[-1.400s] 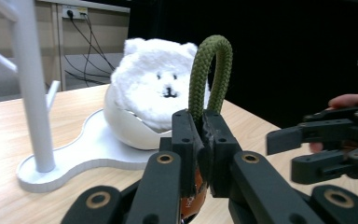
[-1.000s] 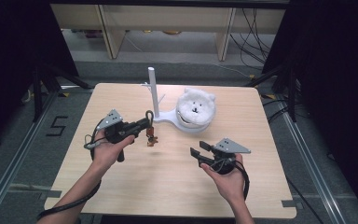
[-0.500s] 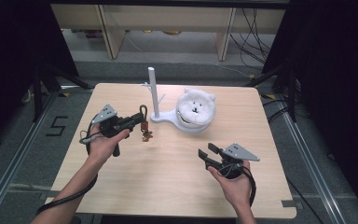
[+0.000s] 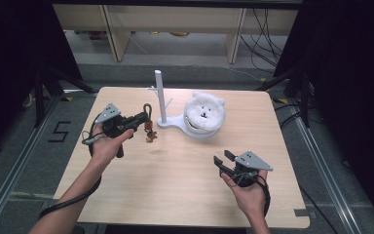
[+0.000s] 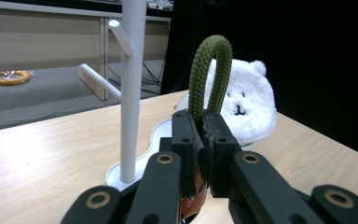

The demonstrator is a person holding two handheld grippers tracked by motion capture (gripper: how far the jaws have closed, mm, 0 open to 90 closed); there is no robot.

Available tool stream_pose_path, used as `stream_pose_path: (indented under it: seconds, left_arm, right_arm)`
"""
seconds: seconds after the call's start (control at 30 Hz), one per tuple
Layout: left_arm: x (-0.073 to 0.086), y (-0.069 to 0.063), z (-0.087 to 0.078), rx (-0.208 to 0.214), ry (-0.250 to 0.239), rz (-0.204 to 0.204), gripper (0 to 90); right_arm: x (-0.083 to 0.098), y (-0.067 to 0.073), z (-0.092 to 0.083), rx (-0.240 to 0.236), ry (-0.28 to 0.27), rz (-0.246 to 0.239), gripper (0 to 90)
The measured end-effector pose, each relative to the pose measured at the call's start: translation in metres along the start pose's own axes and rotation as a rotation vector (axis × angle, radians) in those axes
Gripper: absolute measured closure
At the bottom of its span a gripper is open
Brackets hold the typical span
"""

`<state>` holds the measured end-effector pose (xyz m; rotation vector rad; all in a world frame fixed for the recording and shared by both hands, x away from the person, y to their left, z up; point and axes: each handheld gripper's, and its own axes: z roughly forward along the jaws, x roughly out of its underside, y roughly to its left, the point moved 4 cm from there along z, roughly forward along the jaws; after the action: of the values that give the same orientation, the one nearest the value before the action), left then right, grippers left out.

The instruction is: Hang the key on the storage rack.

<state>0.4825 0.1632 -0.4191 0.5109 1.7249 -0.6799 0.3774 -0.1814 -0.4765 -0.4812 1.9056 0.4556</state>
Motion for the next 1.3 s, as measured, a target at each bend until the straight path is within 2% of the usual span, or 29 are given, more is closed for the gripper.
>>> stream_pose_path:
  seconds: [0.13,0.2,0.23,0.27,0.4,0.43,0.47,0.5,0.53,0.67,0.73,0.77,0.8,0.83,1.0,1.1,1.13,1.3]
  left_arm:
    - [-0.002,0.004,0.003,-0.01,0.001,-0.012,84.2]
    - [-0.003,0.007,0.005,-0.011,0.002,-0.013,84.2]
    - [-0.005,0.008,0.006,-0.012,0.002,-0.015,84.2]
    - [-0.006,0.009,0.007,-0.013,0.004,-0.015,84.2]
    - [-0.011,0.015,0.01,-0.02,-0.001,-0.018,84.2]
    - [-0.013,0.016,0.011,-0.017,-0.004,-0.014,84.2]
    - [-0.014,0.017,0.012,-0.018,-0.007,-0.015,84.2]
    - [-0.015,0.018,0.013,-0.018,-0.006,-0.017,84.2]
    - [-0.016,0.019,0.014,-0.018,-0.004,-0.016,84.2]
    - [-0.019,0.024,0.019,-0.018,0.0,-0.025,84.2]
    - [-0.021,0.027,0.022,-0.023,0.007,-0.029,84.2]
    - [-0.021,0.028,0.024,-0.024,0.009,-0.033,84.2]
    - [-0.022,0.03,0.026,-0.027,0.009,-0.034,84.2]
    - [-0.023,0.031,0.027,-0.026,0.012,-0.032,84.2]
    - [-0.027,0.034,0.032,-0.025,0.019,-0.032,84.1]
    - [-0.029,0.037,0.036,-0.029,0.019,-0.043,84.2]
    - [-0.029,0.038,0.036,-0.03,0.022,-0.044,84.1]
    - [-0.03,0.045,0.041,-0.04,0.026,-0.07,84.1]
  right_arm:
    - [0.002,0.002,-0.001,-0.011,0.023,0.004,52.7]
    - [0.002,0.004,-0.001,-0.023,0.029,0.023,52.7]
    - [0.003,0.006,0.0,-0.018,0.026,0.051,52.7]
    - [0.003,0.003,0.0,-0.01,0.03,0.009,52.7]
    - [0.004,0.006,0.0,-0.009,0.038,0.027,52.5]
    - [0.003,0.005,0.001,-0.008,0.03,0.0,52.3]
    - [0.003,0.006,0.0,0.008,0.037,0.004,52.1]
    - [0.003,0.006,0.001,-0.005,0.037,0.007,51.9]
    - [0.003,0.005,0.0,0.009,0.036,-0.015,51.8]
    - [0.004,0.007,0.0,0.003,0.041,-0.004,51.5]
    - [0.004,0.007,0.001,-0.001,0.024,-0.011,51.1]
    - [0.004,0.008,0.0,0.006,0.025,0.004,50.9]
    - [0.004,0.007,0.0,0.006,0.025,-0.015,50.8]
    - [0.004,0.008,0.0,0.002,0.029,0.004,50.7]
    - [0.004,0.007,0.001,-0.002,0.026,-0.01,50.4]
    - [0.004,0.007,0.0,0.011,0.036,-0.013,50.4]
    - [0.004,0.008,0.001,-0.004,0.027,-0.004,50.4]
    - [0.004,0.007,0.001,0.0,0.025,-0.006,50.4]
